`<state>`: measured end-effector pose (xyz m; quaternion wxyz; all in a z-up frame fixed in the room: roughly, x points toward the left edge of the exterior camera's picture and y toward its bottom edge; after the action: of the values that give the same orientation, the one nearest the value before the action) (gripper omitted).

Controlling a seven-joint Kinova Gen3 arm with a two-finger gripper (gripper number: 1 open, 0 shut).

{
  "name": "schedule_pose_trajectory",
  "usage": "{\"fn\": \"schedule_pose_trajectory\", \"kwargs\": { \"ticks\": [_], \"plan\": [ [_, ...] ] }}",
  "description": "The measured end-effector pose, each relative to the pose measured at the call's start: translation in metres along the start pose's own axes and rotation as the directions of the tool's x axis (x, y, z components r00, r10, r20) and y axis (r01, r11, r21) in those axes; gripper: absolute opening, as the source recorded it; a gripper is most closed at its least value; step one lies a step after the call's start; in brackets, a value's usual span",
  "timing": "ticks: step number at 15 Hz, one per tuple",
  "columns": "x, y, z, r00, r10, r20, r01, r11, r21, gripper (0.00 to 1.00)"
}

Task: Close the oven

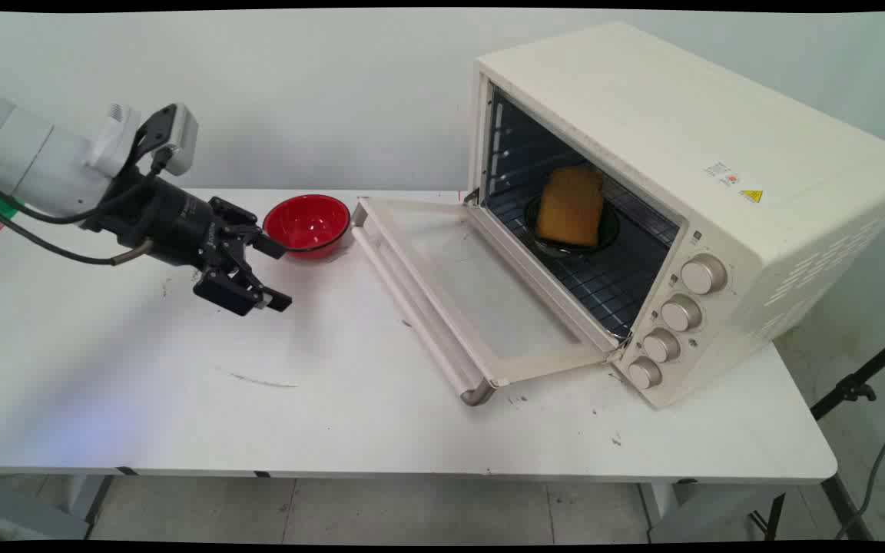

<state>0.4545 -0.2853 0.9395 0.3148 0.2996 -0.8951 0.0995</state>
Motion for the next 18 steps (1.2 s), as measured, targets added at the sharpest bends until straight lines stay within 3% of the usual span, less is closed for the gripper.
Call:
{"fn": "schedule_pose_trajectory", "kwargs": {
  "ticks": [1, 9, 18],
  "plan": [
    [-0.002, 0.000, 0.000, 1.000, -0.002, 0.002, 0.002, 1.000, 0.001, 0.00],
    [-0.007, 0.004, 0.025, 0.999, -0.051, 0.008, 0.051, 0.998, 0.029, 0.00],
    [0.001, 0.016, 0.088, 0.991, -0.134, 0.004, 0.133, 0.989, 0.067, 0.00]
  ]
}}
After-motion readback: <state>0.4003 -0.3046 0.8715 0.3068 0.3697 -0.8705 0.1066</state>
